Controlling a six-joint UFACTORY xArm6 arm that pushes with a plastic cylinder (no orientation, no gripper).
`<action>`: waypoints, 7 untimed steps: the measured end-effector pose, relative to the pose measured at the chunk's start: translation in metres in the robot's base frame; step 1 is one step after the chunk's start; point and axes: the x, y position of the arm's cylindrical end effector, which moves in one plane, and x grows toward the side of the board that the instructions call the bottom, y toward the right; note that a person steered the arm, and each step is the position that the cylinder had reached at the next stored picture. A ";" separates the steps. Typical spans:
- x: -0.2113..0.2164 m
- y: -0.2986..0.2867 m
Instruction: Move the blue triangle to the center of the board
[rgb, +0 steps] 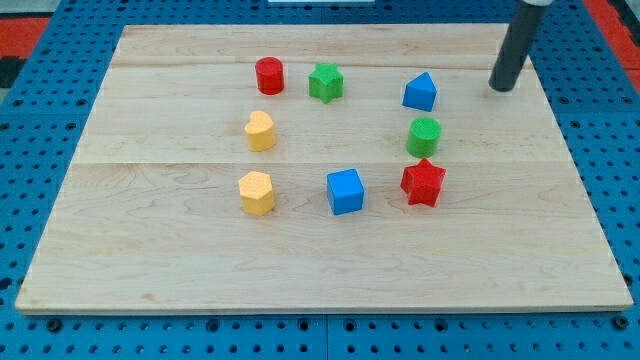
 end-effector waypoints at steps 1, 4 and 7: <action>0.004 -0.037; 0.005 -0.067; 0.027 -0.115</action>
